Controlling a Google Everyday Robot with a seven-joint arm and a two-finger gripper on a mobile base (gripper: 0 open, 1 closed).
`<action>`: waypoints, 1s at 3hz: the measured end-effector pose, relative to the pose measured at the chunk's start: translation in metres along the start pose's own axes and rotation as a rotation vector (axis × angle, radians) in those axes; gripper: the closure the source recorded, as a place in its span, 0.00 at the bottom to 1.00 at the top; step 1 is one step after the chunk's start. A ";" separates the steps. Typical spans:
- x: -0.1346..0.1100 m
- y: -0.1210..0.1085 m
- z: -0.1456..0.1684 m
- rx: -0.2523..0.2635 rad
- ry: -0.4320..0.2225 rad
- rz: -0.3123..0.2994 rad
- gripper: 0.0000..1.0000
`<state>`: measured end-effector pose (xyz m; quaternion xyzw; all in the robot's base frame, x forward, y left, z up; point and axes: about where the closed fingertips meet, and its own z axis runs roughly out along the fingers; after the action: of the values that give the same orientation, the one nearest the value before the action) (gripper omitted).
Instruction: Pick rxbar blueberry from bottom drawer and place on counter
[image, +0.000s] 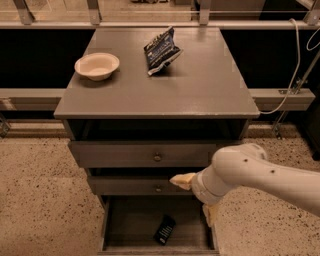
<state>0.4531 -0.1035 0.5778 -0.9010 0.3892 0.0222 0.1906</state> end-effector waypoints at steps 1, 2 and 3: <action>0.013 -0.007 0.036 -0.110 0.076 -0.173 0.00; 0.021 -0.013 0.038 -0.126 0.120 -0.250 0.00; 0.021 -0.014 0.038 -0.126 0.119 -0.250 0.00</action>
Offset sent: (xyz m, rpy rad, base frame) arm 0.0143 0.0079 -0.0279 -0.1212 -0.0240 0.1258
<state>0.4815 -0.0961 0.5433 -0.9523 0.2825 -0.0310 0.1114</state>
